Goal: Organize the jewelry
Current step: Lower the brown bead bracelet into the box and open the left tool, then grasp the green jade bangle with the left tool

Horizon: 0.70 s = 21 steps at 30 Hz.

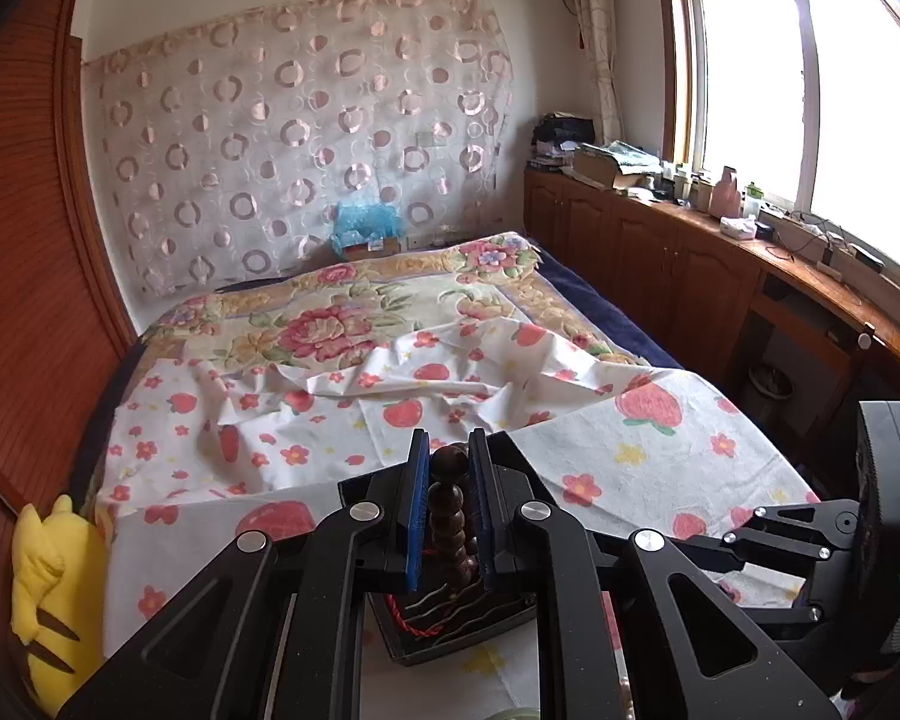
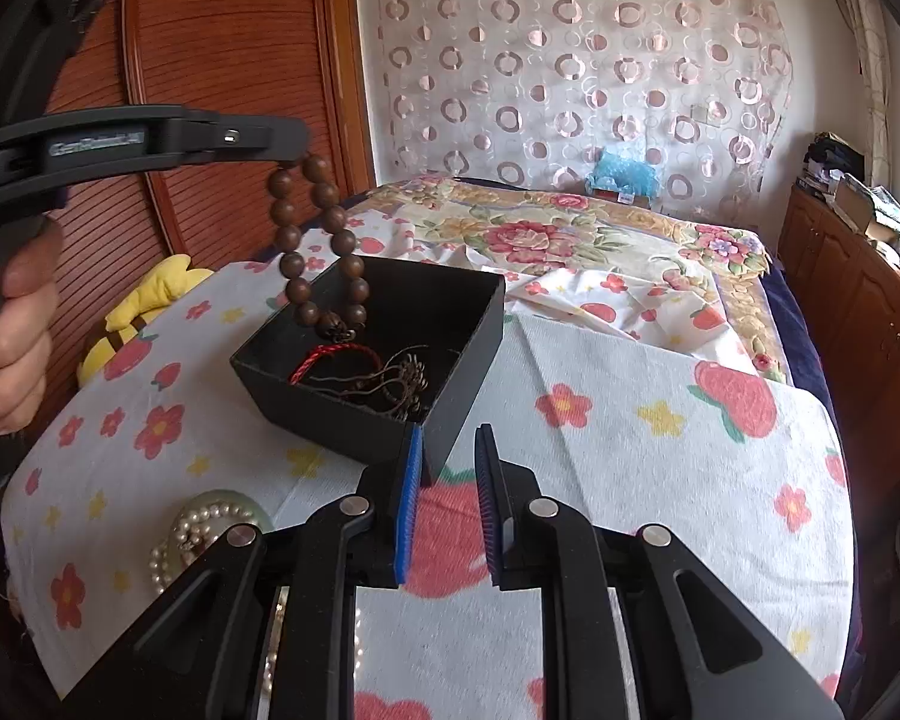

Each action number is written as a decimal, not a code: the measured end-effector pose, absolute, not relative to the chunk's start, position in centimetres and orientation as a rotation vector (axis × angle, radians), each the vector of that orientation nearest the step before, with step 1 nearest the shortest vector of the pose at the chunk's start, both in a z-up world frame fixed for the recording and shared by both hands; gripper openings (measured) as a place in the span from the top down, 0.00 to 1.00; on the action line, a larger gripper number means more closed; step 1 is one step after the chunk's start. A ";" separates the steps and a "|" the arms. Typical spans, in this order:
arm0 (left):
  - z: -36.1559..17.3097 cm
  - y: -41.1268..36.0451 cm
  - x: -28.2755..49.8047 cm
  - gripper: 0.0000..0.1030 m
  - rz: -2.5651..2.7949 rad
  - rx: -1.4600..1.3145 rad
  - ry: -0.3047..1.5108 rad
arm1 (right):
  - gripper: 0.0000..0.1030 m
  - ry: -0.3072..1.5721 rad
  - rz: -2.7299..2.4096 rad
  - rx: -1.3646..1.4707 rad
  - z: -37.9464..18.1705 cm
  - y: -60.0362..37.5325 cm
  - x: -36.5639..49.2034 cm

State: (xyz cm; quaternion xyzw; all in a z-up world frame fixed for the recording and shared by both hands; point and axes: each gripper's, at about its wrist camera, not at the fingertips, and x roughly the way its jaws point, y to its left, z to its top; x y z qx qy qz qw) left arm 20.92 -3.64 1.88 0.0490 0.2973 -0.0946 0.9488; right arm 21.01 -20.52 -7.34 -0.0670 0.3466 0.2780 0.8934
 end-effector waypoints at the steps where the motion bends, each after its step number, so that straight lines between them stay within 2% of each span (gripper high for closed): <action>1: 1.8 -3.7 20.9 0.88 -0.192 0.096 0.606 | 0.81 0.718 0.578 -0.138 -7.3 -20.6 20.9; 16: -1.3 -1.9 15.2 0.85 -0.218 0.098 0.636 | 0.81 0.725 0.611 -0.151 -8.3 -20.6 16.2; 21: -2.5 -1.2 13.5 0.83 -0.230 0.078 0.658 | 0.73 0.757 0.610 -0.173 -9.4 -20.6 15.9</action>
